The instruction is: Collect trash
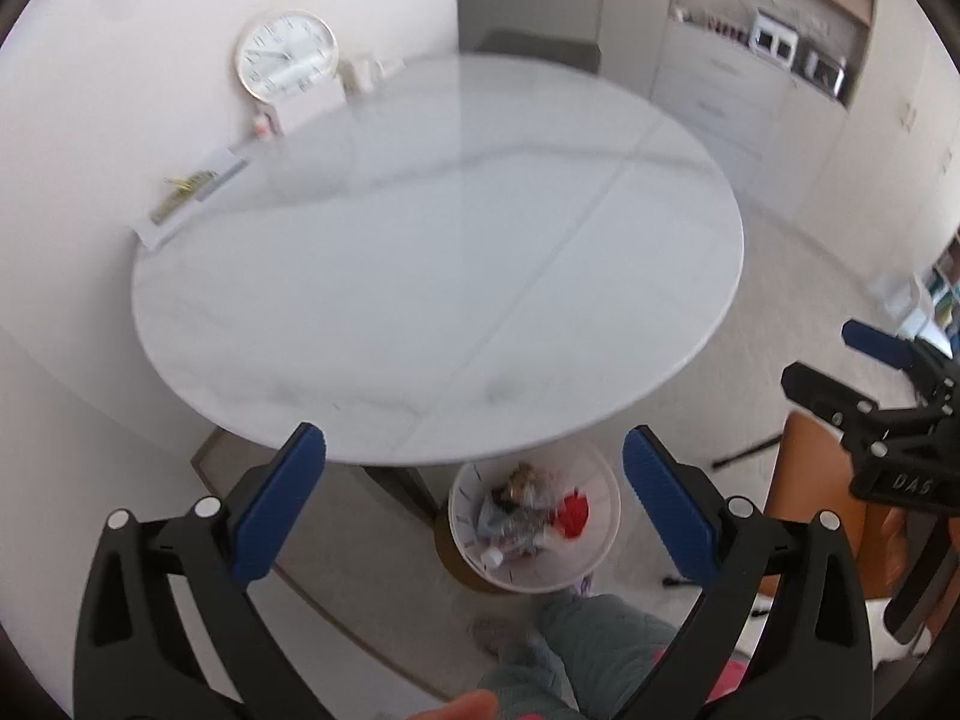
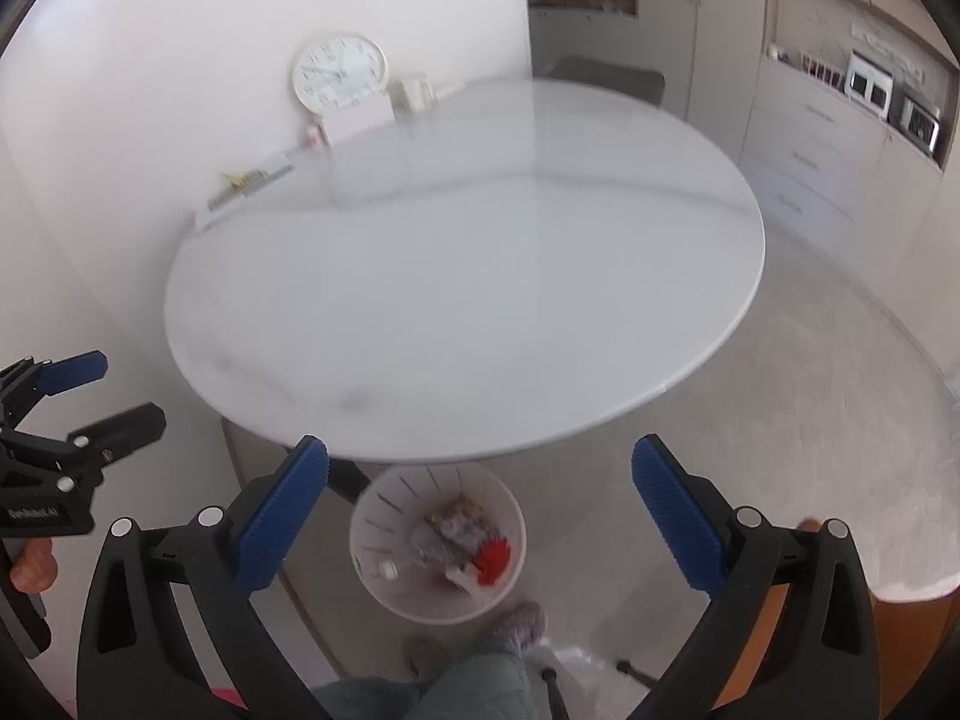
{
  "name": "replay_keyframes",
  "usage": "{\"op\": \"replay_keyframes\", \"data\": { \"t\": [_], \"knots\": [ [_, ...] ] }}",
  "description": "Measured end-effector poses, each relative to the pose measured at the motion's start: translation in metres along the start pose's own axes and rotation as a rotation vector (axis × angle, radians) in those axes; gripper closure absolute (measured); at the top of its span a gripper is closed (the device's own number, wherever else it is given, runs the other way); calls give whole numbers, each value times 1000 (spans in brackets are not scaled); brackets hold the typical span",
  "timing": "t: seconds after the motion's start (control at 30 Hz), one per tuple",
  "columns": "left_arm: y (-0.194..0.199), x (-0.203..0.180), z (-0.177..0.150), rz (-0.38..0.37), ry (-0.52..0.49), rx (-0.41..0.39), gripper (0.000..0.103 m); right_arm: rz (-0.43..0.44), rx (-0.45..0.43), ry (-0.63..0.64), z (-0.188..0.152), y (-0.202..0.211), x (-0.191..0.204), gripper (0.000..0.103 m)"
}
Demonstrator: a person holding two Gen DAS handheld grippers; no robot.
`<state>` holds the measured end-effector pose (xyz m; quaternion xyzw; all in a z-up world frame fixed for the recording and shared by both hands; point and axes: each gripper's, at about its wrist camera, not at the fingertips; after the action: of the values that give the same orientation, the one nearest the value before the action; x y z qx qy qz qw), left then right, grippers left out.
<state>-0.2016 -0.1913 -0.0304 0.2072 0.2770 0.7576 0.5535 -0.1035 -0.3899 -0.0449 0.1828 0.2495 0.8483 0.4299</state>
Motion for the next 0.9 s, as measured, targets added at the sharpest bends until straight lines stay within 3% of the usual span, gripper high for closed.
{"op": "replay_keyframes", "data": {
  "t": [0.2,0.4,0.7,0.9],
  "knots": [
    [18,10,17,66,34,-55,8,31,-46,30,25,2,11,2],
    [4,12,34,93,85,-72,8,71,-57,62,47,-19,13,2],
    [-22,-13,107,186,119,-177,8,118,-119,111,115,-52,-24,2],
    [-43,-31,133,231,151,-179,8,152,-131,155,153,-75,-48,2]
  ]
}}
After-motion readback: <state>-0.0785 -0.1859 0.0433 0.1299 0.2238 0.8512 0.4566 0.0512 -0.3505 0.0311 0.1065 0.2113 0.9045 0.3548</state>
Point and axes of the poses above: each gripper's, at about its wrist camera, not at the fingertips, and y roughly against the way its jaws point, x to its left, z to its top, and after that the axes turned 14 degrees about -x, right-handed
